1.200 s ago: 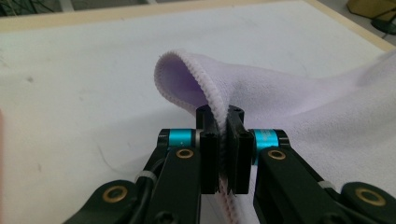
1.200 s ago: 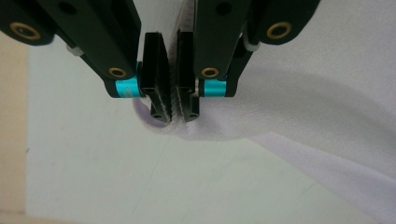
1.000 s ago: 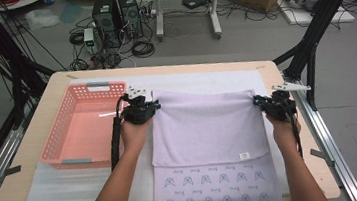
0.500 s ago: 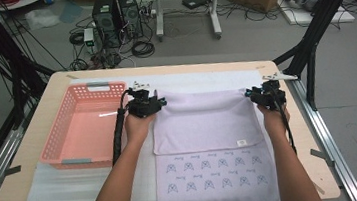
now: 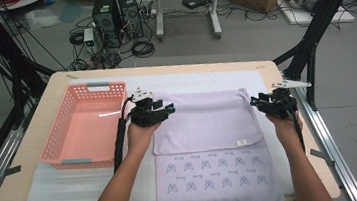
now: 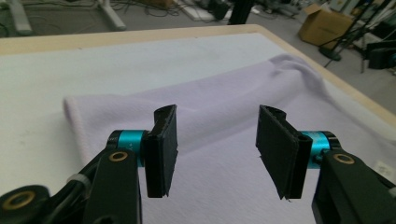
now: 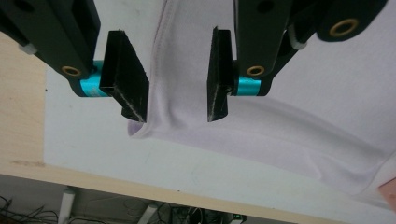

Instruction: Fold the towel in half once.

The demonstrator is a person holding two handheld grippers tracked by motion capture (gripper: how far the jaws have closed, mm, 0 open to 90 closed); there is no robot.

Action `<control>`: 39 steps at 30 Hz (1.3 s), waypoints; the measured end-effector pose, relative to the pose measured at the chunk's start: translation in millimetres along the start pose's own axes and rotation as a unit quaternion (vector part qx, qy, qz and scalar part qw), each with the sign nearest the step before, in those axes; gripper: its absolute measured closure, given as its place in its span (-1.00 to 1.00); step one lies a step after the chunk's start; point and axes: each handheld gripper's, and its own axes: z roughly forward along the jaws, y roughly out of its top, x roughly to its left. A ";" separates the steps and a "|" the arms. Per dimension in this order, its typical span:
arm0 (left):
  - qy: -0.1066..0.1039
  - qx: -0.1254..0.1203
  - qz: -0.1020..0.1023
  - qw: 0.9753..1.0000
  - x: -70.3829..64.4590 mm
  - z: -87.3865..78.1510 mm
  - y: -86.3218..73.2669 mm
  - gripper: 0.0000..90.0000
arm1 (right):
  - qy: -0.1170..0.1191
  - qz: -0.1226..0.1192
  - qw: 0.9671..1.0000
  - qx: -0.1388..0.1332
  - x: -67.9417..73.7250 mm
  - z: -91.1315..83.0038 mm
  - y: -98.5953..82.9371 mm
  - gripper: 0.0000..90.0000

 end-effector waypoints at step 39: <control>0.041 0.109 0.056 0.992 -20.3 -50.7 -94.8 0.39 | 0.018 -0.031 0.995 0.092 28.5 -34.0 -99.2 0.92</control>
